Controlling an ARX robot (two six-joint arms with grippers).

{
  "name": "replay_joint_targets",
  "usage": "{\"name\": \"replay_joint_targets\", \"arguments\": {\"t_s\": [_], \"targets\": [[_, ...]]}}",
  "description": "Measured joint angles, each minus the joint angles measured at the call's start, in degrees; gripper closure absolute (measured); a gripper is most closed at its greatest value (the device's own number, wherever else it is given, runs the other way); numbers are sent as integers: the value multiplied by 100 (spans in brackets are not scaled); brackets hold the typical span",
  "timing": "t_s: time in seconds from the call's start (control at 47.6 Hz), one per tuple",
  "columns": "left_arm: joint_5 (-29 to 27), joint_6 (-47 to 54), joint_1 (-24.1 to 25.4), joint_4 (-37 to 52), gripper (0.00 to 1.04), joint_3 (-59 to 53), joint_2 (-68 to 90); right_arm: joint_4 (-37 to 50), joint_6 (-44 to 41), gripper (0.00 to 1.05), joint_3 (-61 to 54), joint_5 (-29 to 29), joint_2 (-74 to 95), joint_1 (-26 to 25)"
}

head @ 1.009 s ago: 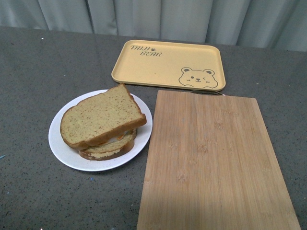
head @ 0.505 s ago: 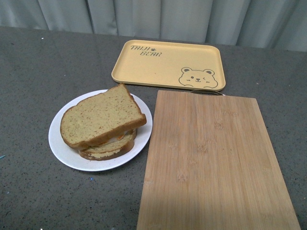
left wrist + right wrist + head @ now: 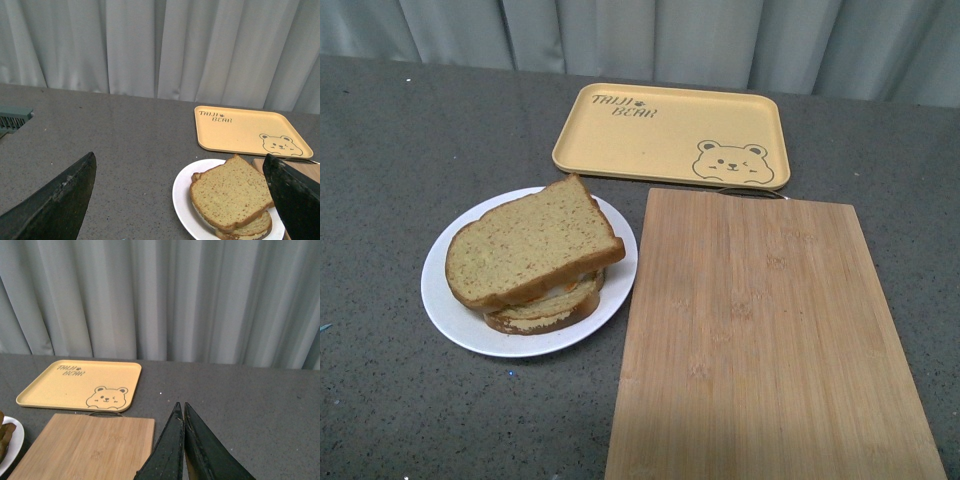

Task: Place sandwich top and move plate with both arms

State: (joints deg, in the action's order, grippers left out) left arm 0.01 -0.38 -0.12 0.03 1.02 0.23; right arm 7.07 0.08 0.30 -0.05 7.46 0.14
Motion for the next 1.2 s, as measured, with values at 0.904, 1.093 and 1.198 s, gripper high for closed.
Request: {"name": "replay_joint_targets", "arguments": {"t_s": [0.904, 1.093, 1.198], "targets": [[-278, -166, -85, -212, 7, 61, 98, -695, -11, 16, -2, -7, -721, 0], [-927, -2544, -365, 299, 7, 538, 3167, -697, -9, 9, -2, -9, -721, 0], [-444, -3434, -367, 1353, 7, 885, 4883, -697, -9, 9, -2, -7, -721, 0]]}}
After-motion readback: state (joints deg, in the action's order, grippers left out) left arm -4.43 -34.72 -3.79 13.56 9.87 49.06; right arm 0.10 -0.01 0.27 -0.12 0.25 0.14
